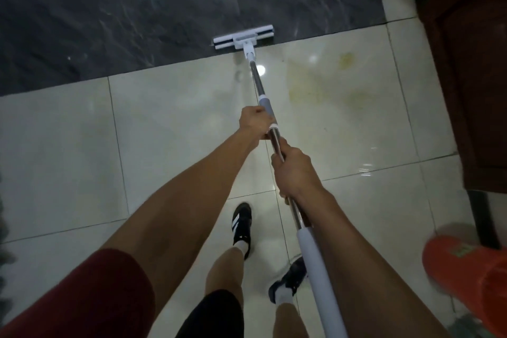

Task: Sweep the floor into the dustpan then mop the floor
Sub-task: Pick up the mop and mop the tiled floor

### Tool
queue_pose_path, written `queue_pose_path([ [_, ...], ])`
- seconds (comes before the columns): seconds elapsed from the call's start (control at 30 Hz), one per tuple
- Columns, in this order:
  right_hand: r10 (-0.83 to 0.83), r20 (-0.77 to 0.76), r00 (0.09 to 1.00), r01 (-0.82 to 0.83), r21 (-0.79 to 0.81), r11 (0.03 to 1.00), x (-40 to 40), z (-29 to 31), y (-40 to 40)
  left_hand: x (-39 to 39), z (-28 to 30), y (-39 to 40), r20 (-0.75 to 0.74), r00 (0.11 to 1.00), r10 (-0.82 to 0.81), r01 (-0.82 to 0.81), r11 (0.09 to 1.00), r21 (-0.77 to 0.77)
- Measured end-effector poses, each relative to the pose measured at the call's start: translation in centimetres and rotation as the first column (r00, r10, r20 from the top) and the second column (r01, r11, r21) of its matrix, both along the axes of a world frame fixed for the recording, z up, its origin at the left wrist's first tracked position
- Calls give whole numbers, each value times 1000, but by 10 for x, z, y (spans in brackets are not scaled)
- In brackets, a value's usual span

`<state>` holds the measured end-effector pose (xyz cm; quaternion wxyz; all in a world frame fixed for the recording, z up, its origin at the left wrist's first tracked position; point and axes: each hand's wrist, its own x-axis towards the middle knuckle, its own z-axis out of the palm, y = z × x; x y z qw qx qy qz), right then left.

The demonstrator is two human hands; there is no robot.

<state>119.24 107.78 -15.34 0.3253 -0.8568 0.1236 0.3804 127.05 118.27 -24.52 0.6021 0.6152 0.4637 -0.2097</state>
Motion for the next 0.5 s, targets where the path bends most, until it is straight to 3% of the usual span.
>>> queue_pose_path([
  [0.13,-41,11,999,40,36,999,40,-15,40,40,-3,37,30,999,-33,32,999,27],
  [0.23,-101,-20,995,102,66,993,48,-19,52,55,1,57,27,993,-112,113,993,-42],
  [0.5,-181,-81,980,189,101,977,-10,-17,32,9,-3,37,-28,985,-168,165,983,-84],
])
